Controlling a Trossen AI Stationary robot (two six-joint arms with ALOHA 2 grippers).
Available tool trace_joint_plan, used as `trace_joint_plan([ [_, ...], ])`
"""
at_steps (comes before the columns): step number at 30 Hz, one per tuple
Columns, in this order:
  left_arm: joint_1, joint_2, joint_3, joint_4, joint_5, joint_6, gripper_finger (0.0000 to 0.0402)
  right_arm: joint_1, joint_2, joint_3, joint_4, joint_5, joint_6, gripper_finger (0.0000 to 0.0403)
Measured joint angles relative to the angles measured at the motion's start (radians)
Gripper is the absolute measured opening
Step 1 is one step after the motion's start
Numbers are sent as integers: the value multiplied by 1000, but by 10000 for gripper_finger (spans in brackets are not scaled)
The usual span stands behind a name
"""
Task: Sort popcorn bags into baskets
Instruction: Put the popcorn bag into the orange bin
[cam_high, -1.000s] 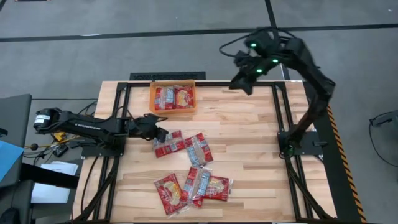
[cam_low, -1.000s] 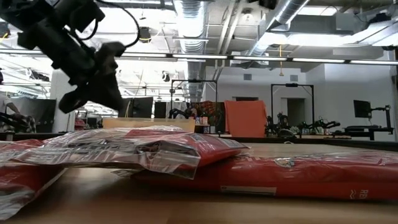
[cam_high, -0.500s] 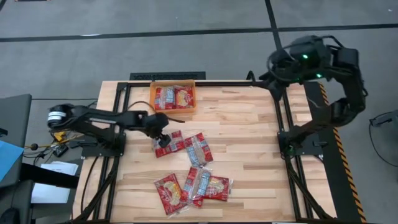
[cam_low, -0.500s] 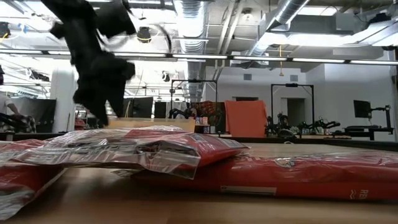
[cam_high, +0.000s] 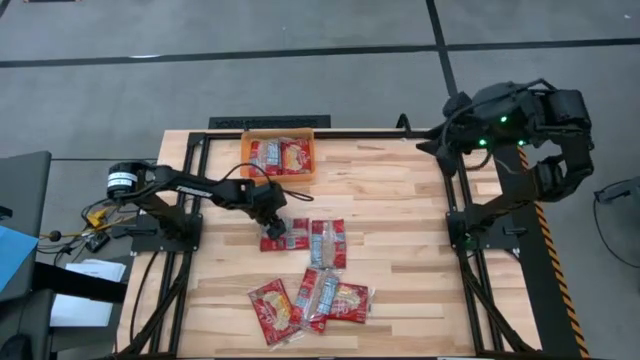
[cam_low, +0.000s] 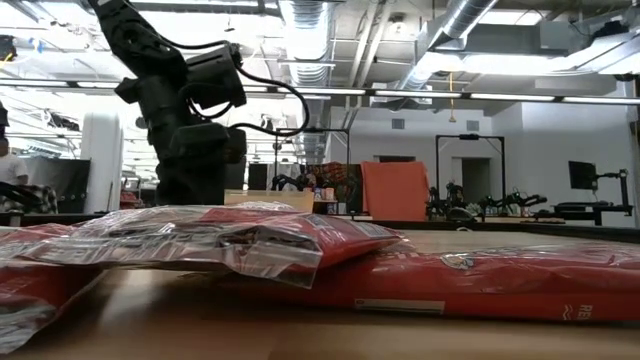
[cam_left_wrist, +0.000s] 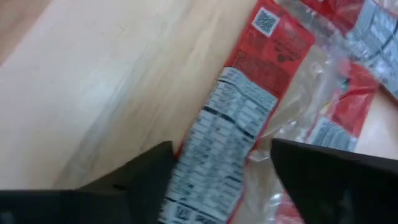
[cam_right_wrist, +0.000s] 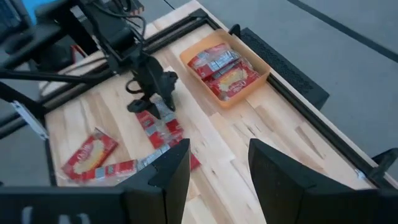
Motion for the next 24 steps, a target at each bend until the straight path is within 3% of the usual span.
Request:
trace_joint_plan([
  [7, -8, 6, -8, -11, 52, 24, 50, 76, -1, -126, 2, 90, 46, 174],
  [9, -9, 8, -9, -9, 55, -22, 15, 96, -1, -164, 4, 109, 49, 171],
  [15, -7, -55, -17, 105, 59, -182, 2, 135, -22, -346, 151, 144, 82, 160],
  [24, 42, -220, -15, 166, -44, -284, 0, 44, -203, -851, 696, 66, 234, 156],
])
